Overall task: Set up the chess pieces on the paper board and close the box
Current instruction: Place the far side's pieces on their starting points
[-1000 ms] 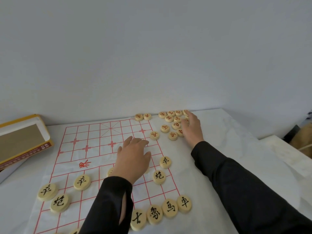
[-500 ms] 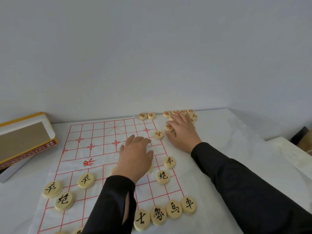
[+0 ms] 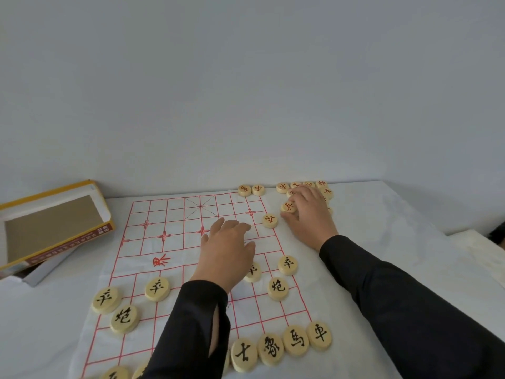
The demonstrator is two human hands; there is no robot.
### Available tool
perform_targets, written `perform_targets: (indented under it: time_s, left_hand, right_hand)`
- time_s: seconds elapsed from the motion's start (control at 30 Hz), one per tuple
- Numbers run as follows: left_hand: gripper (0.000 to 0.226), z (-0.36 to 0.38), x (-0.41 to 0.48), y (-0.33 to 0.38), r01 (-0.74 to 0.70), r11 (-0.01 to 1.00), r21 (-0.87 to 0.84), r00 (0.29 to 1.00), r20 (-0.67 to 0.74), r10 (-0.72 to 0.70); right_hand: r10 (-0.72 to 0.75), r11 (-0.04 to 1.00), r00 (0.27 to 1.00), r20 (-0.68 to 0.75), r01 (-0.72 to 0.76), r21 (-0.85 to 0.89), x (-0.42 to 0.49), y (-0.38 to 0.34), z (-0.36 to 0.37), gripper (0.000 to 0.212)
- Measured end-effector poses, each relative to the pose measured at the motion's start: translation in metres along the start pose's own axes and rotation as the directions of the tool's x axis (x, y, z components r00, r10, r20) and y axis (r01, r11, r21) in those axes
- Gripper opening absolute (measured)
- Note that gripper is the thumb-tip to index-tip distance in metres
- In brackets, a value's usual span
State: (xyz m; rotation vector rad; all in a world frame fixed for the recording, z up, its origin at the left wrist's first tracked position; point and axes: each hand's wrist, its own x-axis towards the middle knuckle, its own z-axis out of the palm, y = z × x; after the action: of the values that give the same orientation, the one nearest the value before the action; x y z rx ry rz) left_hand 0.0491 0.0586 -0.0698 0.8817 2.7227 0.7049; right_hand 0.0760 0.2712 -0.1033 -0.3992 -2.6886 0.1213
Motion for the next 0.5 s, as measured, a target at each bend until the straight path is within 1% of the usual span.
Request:
perform_targets:
  time_s: [0.1,0.2,0.27,0.33,0.4,0.43,0.5]
  left_hand:
    - [0.043,-0.006,-0.001,-0.004,0.012,1.000,-0.019,1.000,-0.028,-0.013]
    - [0.042,-0.012,-0.004,-0.010,0.021,0.999,-0.032,0.998,-0.057,-0.023]
    - [0.042,-0.017,-0.007,-0.017,0.047,0.998,-0.036,0.997,-0.053,-0.048]
    - [0.043,-0.024,-0.010,-0.024,0.077,0.997,-0.029,0.996,-0.047,-0.078]
    - [0.043,-0.031,-0.012,-0.030,0.101,0.994,-0.033,0.993,-0.052,-0.103]
    - [0.043,-0.032,-0.014,-0.031,0.110,0.993,-0.042,0.992,-0.053,-0.112]
    - [0.043,-0.034,-0.015,-0.032,0.109,0.993,-0.051,0.992,-0.050,-0.112]
  right_hand:
    - [0.073,0.990,0.991,-0.115,-0.058,0.129,-0.004,-0.004,-0.005,0.037]
    - [0.164,0.964,0.977,-0.137,-0.129,0.234,-0.010,-0.007,-0.010,0.032]
    - [0.194,0.949,0.968,-0.158,-0.144,0.281,-0.013,-0.010,-0.011,0.025]
    - [0.243,0.914,0.953,-0.180,-0.163,0.372,-0.011,-0.017,-0.017,0.021]
    - [0.260,0.878,0.952,-0.163,-0.163,0.450,-0.003,-0.029,-0.026,0.020]
    - [0.245,0.873,0.961,-0.128,-0.161,0.461,0.004,-0.035,-0.030,0.021]
    - [0.195,0.873,0.981,-0.001,-0.173,0.455,0.017,-0.048,-0.037,0.026]
